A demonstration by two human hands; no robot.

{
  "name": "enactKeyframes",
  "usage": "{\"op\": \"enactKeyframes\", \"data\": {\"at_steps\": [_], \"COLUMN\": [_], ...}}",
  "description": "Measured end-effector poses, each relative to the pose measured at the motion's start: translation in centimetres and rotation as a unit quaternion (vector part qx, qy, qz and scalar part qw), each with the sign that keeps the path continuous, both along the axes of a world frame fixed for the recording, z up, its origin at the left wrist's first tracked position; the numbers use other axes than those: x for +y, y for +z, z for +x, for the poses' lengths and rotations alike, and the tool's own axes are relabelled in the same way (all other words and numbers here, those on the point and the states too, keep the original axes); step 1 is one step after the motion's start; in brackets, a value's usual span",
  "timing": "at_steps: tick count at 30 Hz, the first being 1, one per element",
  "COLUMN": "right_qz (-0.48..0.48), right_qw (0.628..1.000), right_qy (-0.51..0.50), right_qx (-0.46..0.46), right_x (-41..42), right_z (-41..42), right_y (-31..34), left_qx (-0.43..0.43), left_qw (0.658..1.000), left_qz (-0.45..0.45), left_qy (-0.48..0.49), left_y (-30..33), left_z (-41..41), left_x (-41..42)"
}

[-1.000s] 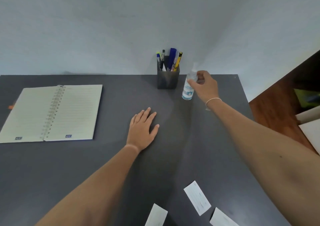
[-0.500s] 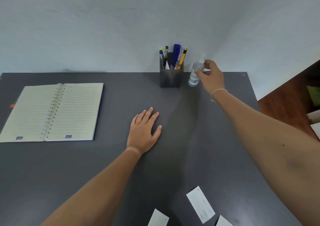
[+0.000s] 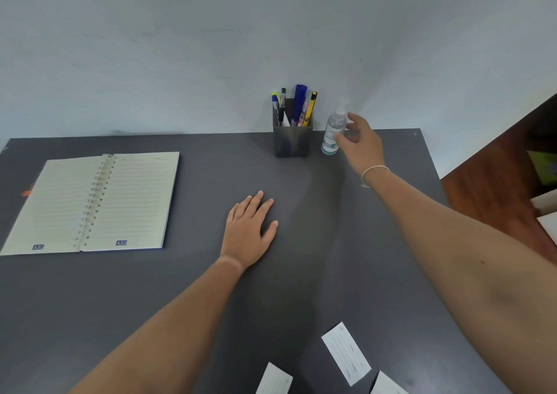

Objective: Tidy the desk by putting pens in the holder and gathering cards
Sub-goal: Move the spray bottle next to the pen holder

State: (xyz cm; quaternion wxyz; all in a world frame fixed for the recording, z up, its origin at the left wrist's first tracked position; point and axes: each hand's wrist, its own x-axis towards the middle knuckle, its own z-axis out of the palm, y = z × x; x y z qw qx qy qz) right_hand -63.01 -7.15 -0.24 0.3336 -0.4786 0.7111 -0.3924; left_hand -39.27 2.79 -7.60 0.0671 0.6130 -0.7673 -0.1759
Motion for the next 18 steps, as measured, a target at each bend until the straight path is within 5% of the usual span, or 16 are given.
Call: {"op": "enactKeyframes", "data": {"at_steps": [18], "right_qz": [0.036], "right_qw": [0.998], "right_qy": [0.046], "right_qx": [-0.011], "right_x": [14.1], "right_z": [2.5], "right_y": [-0.5], "left_qx": [-0.010], "left_qw": [0.985], "left_qz": [0.174], "left_qy": [-0.010], "left_y": [4.8], "left_z": [1.4], "left_x": [6.9]}}
